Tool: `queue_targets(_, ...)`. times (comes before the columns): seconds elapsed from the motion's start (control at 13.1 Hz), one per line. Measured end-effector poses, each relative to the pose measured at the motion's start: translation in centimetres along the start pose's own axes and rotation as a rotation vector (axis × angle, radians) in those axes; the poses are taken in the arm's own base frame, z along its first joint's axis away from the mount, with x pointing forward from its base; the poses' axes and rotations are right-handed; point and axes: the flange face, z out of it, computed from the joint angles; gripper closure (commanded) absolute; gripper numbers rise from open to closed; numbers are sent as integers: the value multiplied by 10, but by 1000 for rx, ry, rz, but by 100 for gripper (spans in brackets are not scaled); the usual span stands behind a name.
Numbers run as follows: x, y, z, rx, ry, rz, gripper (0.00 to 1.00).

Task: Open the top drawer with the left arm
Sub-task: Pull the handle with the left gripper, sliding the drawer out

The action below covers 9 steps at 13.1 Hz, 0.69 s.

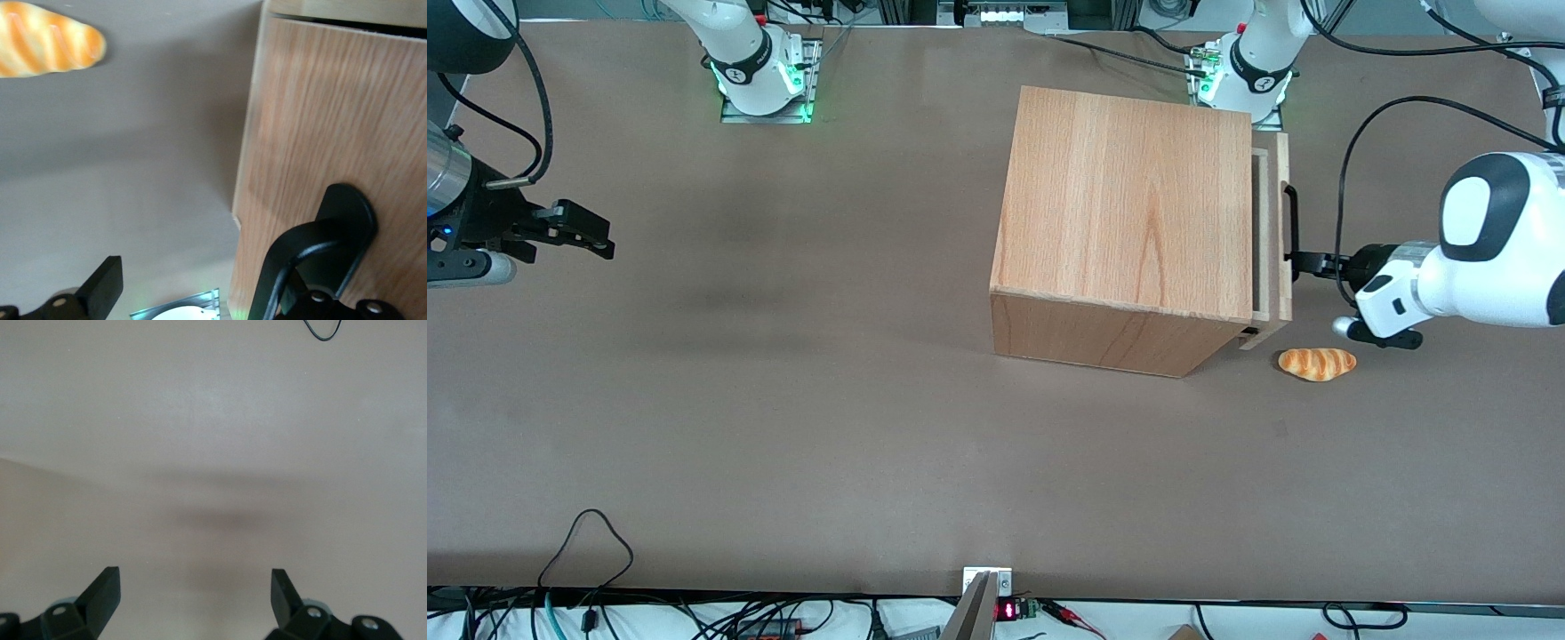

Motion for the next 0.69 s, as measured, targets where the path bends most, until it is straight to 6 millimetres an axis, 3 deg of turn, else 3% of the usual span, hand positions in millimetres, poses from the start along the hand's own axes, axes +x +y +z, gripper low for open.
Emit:
queue_targets(0.31,-3,-29,-6,-5,10,-41,0)
queue_targets(0.69,-3,-43,-7,5,9,-59,0)
